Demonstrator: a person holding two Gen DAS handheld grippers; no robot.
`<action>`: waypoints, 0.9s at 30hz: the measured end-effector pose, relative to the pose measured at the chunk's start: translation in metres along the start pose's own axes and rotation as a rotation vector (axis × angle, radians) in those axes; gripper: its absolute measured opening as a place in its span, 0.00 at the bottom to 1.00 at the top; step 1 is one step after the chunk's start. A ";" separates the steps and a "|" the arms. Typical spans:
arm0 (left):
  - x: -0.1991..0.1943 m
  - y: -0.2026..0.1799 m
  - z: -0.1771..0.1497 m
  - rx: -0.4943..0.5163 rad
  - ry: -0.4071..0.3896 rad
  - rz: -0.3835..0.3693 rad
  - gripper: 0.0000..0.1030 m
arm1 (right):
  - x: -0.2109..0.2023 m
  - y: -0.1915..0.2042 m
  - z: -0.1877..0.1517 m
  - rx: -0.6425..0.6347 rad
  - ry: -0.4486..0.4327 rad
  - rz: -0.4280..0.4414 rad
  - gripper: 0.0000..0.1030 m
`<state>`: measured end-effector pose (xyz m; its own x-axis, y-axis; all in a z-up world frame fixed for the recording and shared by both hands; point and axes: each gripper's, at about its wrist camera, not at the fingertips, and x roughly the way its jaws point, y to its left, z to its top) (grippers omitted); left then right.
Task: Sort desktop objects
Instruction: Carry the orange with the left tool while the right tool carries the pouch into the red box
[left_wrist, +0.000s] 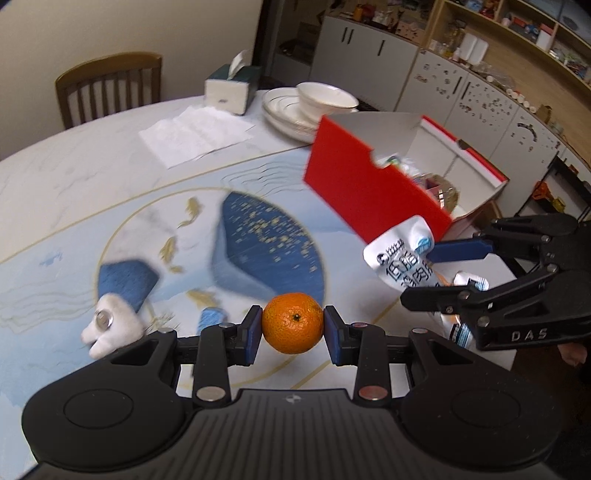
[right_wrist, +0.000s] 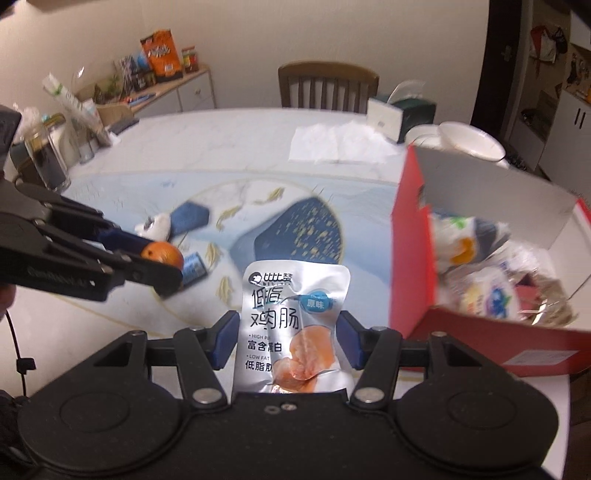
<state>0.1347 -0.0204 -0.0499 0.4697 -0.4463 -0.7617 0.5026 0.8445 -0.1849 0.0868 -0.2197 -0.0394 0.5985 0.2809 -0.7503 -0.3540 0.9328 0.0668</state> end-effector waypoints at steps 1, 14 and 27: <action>0.000 -0.004 0.003 0.007 -0.003 -0.005 0.33 | -0.004 -0.004 0.001 0.006 -0.008 -0.002 0.54; 0.015 -0.059 0.048 0.092 -0.055 -0.046 0.33 | -0.044 -0.059 0.021 0.040 -0.113 -0.045 0.54; 0.056 -0.125 0.097 0.173 -0.075 -0.075 0.33 | -0.052 -0.136 0.025 0.059 -0.151 -0.116 0.54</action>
<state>0.1687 -0.1799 -0.0090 0.4757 -0.5321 -0.7004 0.6526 0.7474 -0.1246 0.1217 -0.3555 0.0073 0.7353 0.1976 -0.6483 -0.2369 0.9712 0.0274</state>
